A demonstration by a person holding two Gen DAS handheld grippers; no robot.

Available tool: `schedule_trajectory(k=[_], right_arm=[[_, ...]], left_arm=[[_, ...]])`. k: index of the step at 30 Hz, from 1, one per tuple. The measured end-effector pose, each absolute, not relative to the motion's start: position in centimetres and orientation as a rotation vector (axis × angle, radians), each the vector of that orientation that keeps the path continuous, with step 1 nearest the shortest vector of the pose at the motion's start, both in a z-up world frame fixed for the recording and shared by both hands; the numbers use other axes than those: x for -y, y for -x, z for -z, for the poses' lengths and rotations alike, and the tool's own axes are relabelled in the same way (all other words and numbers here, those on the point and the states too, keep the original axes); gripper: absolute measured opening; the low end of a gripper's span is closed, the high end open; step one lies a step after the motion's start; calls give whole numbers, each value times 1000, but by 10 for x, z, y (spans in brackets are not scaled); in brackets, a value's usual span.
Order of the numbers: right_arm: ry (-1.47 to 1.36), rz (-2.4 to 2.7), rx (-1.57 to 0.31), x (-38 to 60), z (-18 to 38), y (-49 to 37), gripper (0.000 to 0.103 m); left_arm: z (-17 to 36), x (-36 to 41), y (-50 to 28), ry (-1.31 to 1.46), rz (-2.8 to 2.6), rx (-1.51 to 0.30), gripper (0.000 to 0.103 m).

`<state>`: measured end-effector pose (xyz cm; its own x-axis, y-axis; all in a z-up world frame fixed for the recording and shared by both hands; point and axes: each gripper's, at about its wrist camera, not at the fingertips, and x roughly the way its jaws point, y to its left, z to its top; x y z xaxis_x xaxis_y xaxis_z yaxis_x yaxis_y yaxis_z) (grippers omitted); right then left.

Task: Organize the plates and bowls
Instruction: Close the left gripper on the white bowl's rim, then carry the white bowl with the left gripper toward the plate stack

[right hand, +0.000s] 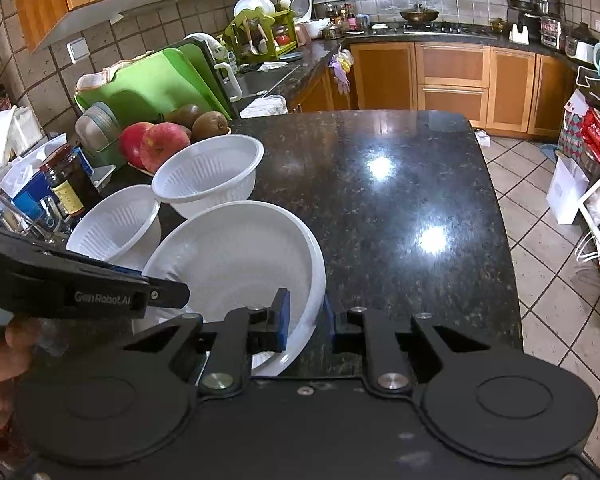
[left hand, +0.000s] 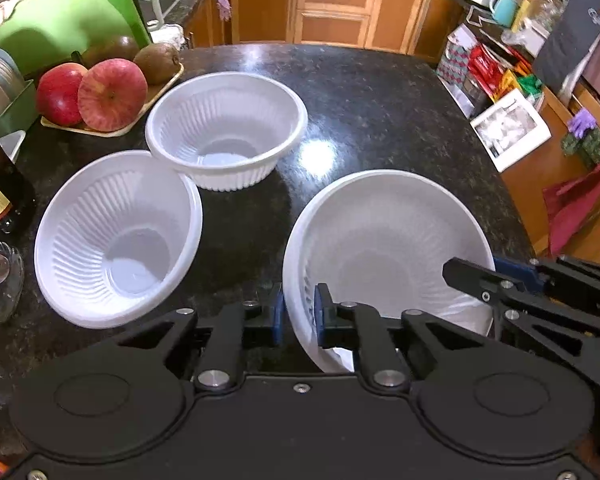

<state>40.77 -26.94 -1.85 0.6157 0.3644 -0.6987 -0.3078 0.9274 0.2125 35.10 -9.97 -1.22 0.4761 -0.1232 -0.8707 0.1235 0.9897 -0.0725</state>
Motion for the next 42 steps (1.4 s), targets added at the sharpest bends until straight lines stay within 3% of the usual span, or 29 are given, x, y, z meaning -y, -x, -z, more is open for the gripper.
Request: schedule_trajectory(k=[42], right_arm=[[-118, -453, -978, 237, 3, -245, 19]], left_arm=[[4, 47, -194, -72, 294, -1199, 22]])
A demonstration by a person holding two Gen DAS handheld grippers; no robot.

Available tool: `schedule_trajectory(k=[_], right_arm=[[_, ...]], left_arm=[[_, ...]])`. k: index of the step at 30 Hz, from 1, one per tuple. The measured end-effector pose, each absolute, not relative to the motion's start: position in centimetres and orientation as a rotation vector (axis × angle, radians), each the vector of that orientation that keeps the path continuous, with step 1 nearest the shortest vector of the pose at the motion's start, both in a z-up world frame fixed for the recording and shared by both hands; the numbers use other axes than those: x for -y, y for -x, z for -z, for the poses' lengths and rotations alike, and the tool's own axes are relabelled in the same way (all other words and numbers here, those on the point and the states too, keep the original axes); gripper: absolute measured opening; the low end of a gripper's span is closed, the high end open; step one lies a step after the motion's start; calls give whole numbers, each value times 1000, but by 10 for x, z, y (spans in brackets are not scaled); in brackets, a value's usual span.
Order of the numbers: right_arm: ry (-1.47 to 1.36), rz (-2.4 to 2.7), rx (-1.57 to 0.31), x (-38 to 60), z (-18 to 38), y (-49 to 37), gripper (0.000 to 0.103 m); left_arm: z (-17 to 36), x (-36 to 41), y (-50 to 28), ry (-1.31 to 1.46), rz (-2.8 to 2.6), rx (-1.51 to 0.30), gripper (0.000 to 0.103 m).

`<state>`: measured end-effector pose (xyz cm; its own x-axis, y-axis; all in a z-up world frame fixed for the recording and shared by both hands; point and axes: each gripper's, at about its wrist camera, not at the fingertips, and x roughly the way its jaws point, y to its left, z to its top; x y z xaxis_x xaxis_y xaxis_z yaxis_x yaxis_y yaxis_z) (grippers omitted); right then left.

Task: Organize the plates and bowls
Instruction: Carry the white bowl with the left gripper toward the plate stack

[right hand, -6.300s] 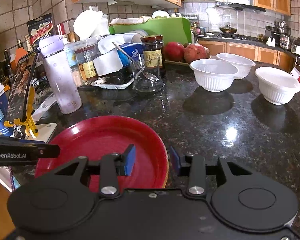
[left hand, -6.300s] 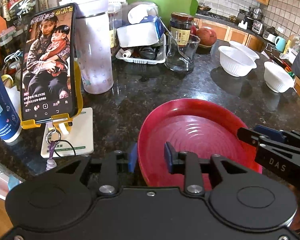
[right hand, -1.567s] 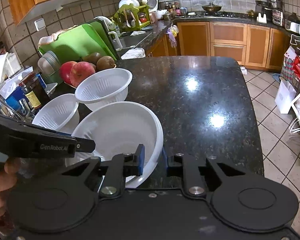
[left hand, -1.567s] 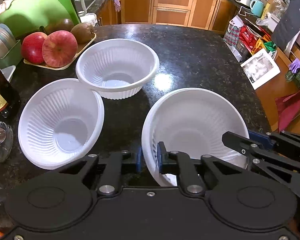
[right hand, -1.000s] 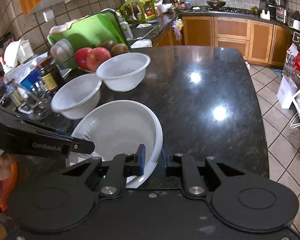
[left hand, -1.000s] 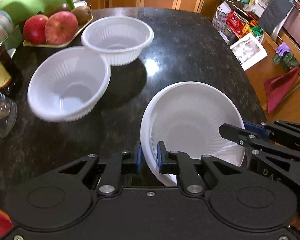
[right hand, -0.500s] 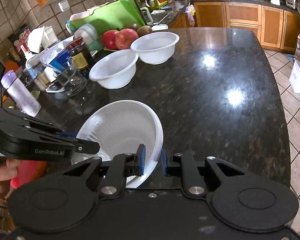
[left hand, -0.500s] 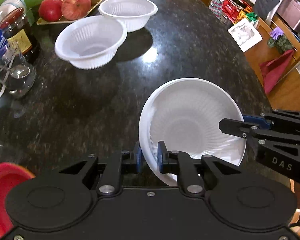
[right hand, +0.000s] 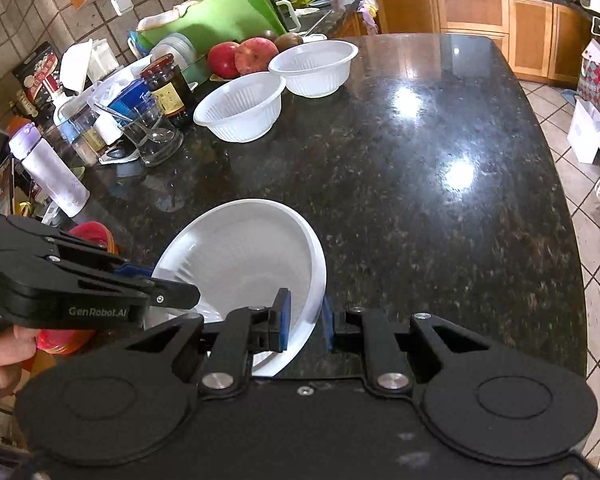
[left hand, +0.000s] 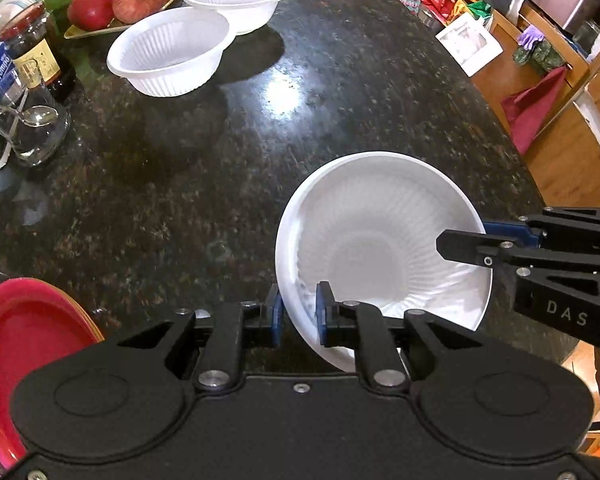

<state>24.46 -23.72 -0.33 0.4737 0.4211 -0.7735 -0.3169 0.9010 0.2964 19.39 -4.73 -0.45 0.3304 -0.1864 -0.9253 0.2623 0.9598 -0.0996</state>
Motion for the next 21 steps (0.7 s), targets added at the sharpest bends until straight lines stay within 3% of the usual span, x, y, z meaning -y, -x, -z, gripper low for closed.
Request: schedule_trajectory(k=[11, 15, 19, 21], right_arm=[[-136, -373, -937, 247, 3, -247, 21], [-143, -381, -917, 247, 3, -248, 22], [-126, -367, -860, 246, 1, -244, 41], [-105, -343, -817, 245, -2, -242, 45]], left_arm=[[8, 58, -203, -46, 319, -1183, 22], [9, 60, -205, -55, 306, -1161, 27], [7, 58, -204, -53, 303, -1147, 30], [5, 56, -203, -47, 300, -1137, 31]])
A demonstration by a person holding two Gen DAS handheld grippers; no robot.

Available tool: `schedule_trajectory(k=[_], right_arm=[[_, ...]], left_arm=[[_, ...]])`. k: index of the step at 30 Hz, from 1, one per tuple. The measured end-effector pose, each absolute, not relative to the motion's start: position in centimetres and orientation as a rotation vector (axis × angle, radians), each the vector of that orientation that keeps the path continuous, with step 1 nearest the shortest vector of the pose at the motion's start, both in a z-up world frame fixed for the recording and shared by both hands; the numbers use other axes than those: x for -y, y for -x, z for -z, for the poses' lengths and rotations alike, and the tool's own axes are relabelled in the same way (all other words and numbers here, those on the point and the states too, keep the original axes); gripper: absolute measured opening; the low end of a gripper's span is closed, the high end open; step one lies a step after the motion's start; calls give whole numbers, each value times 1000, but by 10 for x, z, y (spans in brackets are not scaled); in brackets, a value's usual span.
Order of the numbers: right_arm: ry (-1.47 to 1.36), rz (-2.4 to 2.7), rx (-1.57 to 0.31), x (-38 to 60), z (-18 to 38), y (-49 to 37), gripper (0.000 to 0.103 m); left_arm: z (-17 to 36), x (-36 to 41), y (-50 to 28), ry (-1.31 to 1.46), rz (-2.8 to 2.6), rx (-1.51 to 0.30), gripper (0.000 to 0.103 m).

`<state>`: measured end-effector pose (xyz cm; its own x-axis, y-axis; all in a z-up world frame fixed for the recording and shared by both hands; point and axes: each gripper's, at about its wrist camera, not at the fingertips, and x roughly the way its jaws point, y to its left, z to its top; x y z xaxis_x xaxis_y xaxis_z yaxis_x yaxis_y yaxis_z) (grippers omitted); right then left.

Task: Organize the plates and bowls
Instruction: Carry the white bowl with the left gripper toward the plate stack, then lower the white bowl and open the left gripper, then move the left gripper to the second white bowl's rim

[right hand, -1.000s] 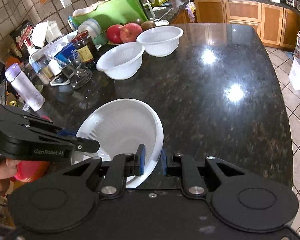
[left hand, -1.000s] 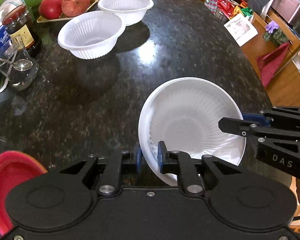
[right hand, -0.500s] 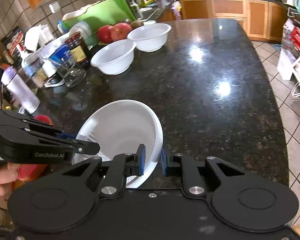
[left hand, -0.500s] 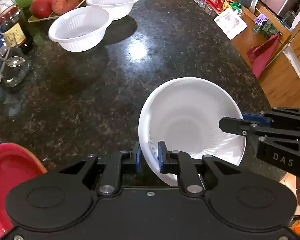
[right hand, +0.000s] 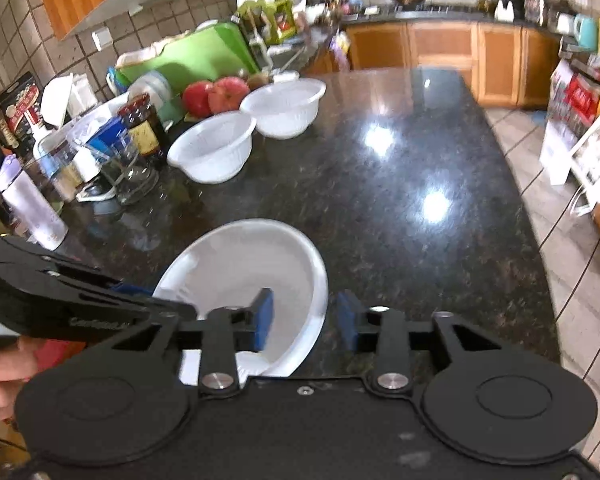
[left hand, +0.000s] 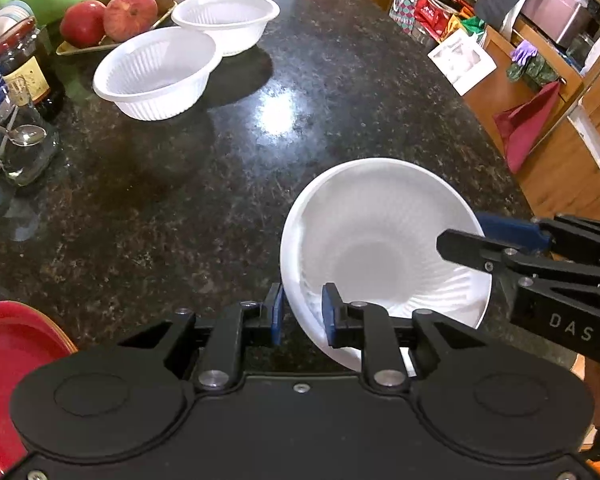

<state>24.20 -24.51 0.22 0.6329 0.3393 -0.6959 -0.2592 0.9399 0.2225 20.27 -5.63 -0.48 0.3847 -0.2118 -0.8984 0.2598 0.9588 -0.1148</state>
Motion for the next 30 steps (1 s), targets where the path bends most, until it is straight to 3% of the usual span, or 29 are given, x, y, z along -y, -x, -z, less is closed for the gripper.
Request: schedule_trajectory(k=[3, 8, 12, 16, 30], right_arm=[[-86, -323, -777, 246, -6, -241, 48], [-117, -333, -733, 252, -16, -238, 56], [-140, -353, -685, 254, -27, -233, 69], [-144, -396, -643, 252, -43, -230, 76], [-253, -554, -630, 242, -132, -272, 76]], left_arm=[[0, 53, -201, -34, 288, -1110, 51], [-13, 46, -194, -31, 262, -1032, 54], [-25, 38, -189, -12, 226, -959, 64], [-37, 27, -186, -5, 144, -868, 69], [-96, -11, -216, -5, 28, -696, 71]])
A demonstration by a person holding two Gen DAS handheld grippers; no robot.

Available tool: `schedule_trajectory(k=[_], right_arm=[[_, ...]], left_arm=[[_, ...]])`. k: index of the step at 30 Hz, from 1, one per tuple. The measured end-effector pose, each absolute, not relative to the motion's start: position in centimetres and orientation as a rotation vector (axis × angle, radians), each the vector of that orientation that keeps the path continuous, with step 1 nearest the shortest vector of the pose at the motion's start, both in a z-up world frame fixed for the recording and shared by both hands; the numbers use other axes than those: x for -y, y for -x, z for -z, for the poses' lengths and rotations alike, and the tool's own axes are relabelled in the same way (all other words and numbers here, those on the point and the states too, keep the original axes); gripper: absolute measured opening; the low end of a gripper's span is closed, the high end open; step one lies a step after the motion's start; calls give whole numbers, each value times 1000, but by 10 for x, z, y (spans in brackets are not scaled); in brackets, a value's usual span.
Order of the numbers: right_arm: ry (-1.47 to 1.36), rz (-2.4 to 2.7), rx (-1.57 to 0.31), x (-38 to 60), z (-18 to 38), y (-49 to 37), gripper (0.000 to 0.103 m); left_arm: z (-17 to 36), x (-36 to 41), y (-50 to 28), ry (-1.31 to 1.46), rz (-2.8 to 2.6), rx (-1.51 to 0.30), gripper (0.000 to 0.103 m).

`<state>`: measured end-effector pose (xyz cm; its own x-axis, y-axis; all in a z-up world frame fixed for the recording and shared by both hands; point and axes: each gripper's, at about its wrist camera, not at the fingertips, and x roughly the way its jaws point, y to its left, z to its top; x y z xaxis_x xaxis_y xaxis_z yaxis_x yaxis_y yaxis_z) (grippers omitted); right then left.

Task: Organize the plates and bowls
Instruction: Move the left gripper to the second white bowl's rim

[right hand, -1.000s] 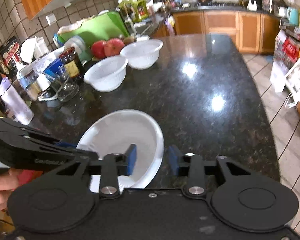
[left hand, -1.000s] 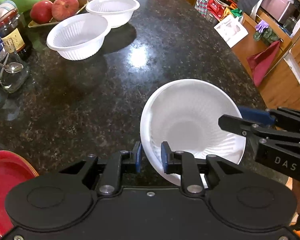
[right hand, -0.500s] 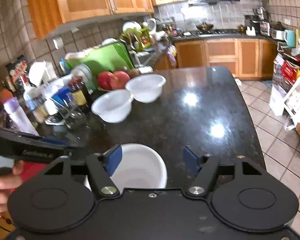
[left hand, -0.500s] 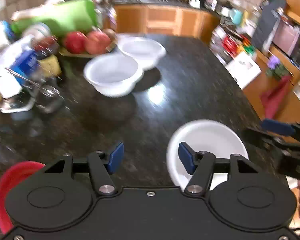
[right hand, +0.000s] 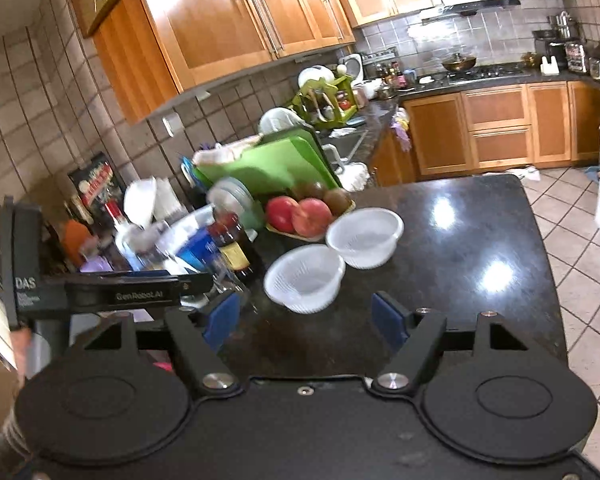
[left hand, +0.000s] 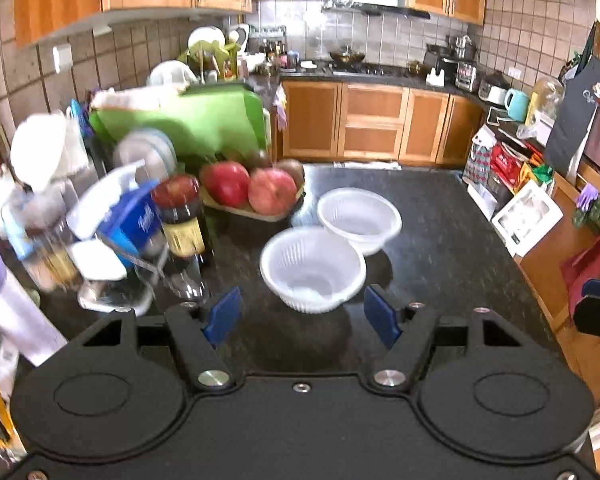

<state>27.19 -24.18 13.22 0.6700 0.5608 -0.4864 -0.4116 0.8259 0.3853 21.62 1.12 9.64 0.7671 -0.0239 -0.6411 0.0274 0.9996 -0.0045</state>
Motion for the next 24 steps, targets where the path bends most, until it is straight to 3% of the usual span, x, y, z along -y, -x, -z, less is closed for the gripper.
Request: schedule_trajectory(k=[10, 16, 19, 24], right_arm=[[-143, -560, -678, 214, -159, -339, 76], [-164, -533, -827, 197, -133, -392, 75], [-170, -526, -905, 183, -113, -415, 64], [-123, -526, -1008, 155, -77, -439, 63]], left_arm=[[-118, -21, -270, 30, -8, -730, 70], [-99, -23, -302, -18, -30, -777, 69], [-85, -24, -315, -34, -19, -818, 69], [-62, -25, -335, -43, 12, -888, 67]])
